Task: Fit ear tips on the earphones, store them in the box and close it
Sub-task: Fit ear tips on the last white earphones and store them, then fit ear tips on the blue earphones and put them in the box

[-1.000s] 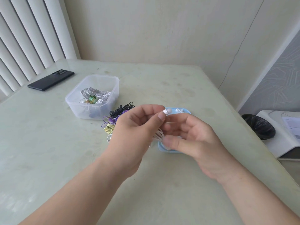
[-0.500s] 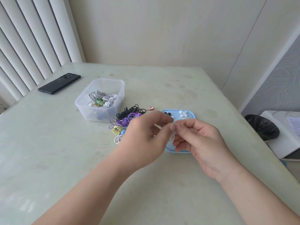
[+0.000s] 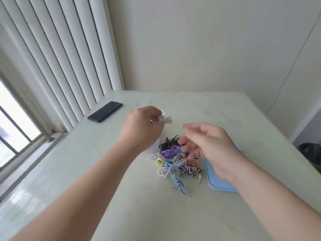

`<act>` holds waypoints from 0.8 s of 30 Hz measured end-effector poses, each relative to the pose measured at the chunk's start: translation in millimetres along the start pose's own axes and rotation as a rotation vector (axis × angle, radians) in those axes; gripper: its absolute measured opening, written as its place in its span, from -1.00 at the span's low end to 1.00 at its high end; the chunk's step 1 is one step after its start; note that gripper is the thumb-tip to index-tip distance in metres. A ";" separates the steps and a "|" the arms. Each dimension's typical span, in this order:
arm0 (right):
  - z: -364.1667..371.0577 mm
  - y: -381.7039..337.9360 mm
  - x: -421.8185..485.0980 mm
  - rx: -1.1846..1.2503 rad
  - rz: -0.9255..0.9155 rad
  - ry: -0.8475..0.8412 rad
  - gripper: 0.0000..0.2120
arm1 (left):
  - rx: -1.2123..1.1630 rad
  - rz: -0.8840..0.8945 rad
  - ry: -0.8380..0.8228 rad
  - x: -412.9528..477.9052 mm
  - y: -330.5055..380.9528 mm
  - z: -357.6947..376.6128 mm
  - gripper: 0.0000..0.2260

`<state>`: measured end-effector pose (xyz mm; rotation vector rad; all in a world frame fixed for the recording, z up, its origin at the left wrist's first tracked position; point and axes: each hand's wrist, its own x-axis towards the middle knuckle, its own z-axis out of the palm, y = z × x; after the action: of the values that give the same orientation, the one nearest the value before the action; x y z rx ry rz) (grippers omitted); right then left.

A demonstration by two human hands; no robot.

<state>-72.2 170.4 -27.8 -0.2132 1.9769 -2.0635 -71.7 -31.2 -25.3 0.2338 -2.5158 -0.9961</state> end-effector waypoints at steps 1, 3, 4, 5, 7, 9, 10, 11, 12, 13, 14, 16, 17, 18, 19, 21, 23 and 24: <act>6.5 -2.1 6.8 -0.004 0.003 -0.012 -0.86 | 0.064 -0.020 -0.002 14.2 -8.5 -4.5 -0.80; 14.8 -3.1 16.4 -0.011 0.011 -0.025 -0.88 | 0.216 -0.063 -0.031 39.5 -23.6 -4.3 -0.78; 18.9 -3.1 21.8 -0.014 0.016 -0.033 -0.88 | 0.278 -0.081 -0.052 51.7 -30.4 -2.2 -0.78; 20.7 -2.5 24.7 -0.015 0.019 -0.035 -0.89 | 0.324 -0.089 -0.078 61.5 -35.7 3.1 -0.78; 21.5 -1.9 28.2 -0.013 0.013 -0.033 -0.89 | 0.374 -0.085 -0.122 75.9 -43.9 15.6 -0.79; 18.9 -2.1 30.7 -0.007 0.005 -0.017 -0.90 | 0.415 -0.074 -0.168 85.3 -49.6 25.6 -0.73; 16.5 -2.0 31.2 -0.010 0.003 -0.011 -0.90 | 0.450 -0.069 -0.193 87.8 -50.9 28.3 -0.69; 14.0 -1.7 31.6 -0.015 0.005 -0.008 -0.90 | 0.481 -0.064 -0.211 89.8 -52.2 29.0 -0.65; 10.8 -1.1 31.3 -0.023 0.006 -0.004 -0.89 | 0.495 -0.058 -0.217 90.6 -52.3 29.1 -0.63; 8.1 -1.2 30.9 -0.028 0.005 0.000 -0.89 | 0.498 -0.053 -0.211 91.6 -51.6 27.0 -0.64; 5.7 -1.7 30.4 -0.030 0.002 0.005 -0.89 | 0.501 -0.046 -0.202 90.8 -49.7 22.8 -0.67; 1.2 -3.5 28.5 -0.023 -0.004 0.022 -0.89 | 0.521 -0.009 -0.189 86.3 -40.1 11.4 -0.74; -0.4 -4.9 28.8 -0.025 -0.010 0.028 -0.90 | 0.520 0.025 -0.175 82.9 -32.8 4.6 -0.77; -3.0 -4.8 27.0 -0.032 -0.013 0.037 -0.91 | 0.496 0.066 -0.164 75.4 -22.6 -0.3 -0.79; -5.5 -4.3 25.3 -0.042 -0.017 0.045 -0.91 | 0.448 0.116 -0.156 65.5 -10.6 -4.6 -0.82; -11.8 -0.1 17.4 -0.070 -0.019 0.051 -0.92 | 0.311 0.236 -0.196 34.6 15.1 -9.2 -0.87; -17.5 4.4 9.2 -0.111 -0.015 0.032 -0.92 | 0.243 0.372 -0.354 0.4 33.5 -13.5 -0.88; -21.8 7.5 0.7 -0.138 -0.011 0.025 -0.92 | 0.251 0.415 -0.490 -18.2 38.6 -14.1 -0.85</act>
<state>-78.5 190.8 -36.5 -0.2277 2.1401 -1.9461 -49.2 -6.2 4.5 -0.5047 -2.9469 -0.6214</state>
